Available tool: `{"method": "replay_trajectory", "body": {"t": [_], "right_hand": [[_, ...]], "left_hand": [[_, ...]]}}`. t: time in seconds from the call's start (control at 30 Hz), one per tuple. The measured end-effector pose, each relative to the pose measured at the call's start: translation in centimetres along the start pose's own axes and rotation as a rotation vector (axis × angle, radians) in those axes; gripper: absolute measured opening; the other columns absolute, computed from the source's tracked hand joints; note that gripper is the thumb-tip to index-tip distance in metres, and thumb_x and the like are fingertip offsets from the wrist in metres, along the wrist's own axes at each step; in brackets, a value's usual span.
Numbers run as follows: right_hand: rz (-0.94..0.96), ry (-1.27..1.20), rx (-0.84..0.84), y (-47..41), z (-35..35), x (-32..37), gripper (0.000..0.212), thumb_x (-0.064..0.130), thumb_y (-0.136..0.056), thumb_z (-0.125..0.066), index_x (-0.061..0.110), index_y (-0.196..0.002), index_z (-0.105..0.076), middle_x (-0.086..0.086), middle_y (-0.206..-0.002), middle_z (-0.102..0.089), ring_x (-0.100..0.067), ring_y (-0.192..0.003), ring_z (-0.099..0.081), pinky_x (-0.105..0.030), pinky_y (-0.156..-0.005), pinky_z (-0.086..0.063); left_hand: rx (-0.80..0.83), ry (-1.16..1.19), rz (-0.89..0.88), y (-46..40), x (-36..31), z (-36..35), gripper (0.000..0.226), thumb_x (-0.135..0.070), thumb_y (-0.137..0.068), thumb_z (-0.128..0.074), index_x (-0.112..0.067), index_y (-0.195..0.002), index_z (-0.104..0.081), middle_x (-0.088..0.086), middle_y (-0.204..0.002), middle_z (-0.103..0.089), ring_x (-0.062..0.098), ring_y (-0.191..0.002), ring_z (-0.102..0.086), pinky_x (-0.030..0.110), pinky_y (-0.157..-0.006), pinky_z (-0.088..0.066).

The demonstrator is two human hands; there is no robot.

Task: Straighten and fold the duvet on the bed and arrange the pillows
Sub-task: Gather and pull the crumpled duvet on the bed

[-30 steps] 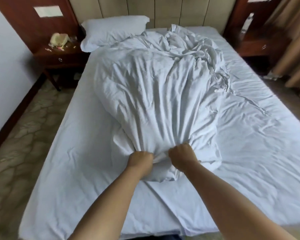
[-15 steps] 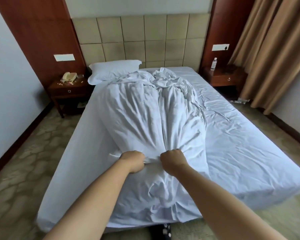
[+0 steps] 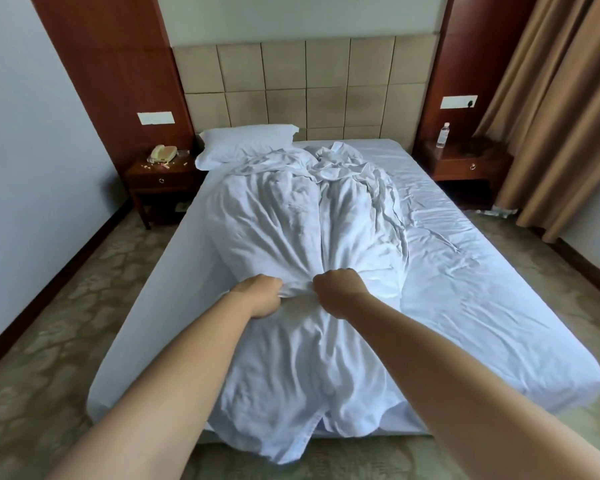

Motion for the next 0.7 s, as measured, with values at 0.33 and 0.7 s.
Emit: {"method": "replay_trajectory", "body": {"t": [0.33, 0.7], "right_hand": [[0.177, -0.085, 0.216, 1.9, -8.7, -4.2, 0.033, 0.004, -0.089, -0.046, 0.011, -0.120, -0.053, -0.010, -0.121, -0.057, -0.030, -0.115, -0.054, -0.035, -0.093, -0.041], [0.080, -0.012, 0.433, 3.2, -15.7, -6.4, 0.073, 0.043, -0.084, -0.064, 0.017, -0.143, -0.028, -0.008, -0.135, -0.043, -0.026, -0.126, -0.042, -0.038, -0.098, -0.036]], "left_hand": [[0.224, -0.162, 0.044, -1.1, -4.0, -5.7, 0.045, -0.027, -0.088, -0.053, -0.012, -0.130, -0.043, 0.012, -0.132, -0.051, 0.030, -0.120, -0.051, 0.033, -0.092, -0.043], [0.240, -0.182, 0.089, -2.9, -5.1, -7.9, 0.032, -0.016, -0.090, -0.040, -0.011, -0.120, -0.051, 0.012, -0.131, -0.051, 0.031, -0.117, -0.052, 0.035, -0.091, -0.044]]}}
Point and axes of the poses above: each hand's wrist, its own y-axis away from the middle knuckle, its own z-axis out of the back of the hand, x = y × z, the point moved 2 cm from there along -y, towards the middle knuckle
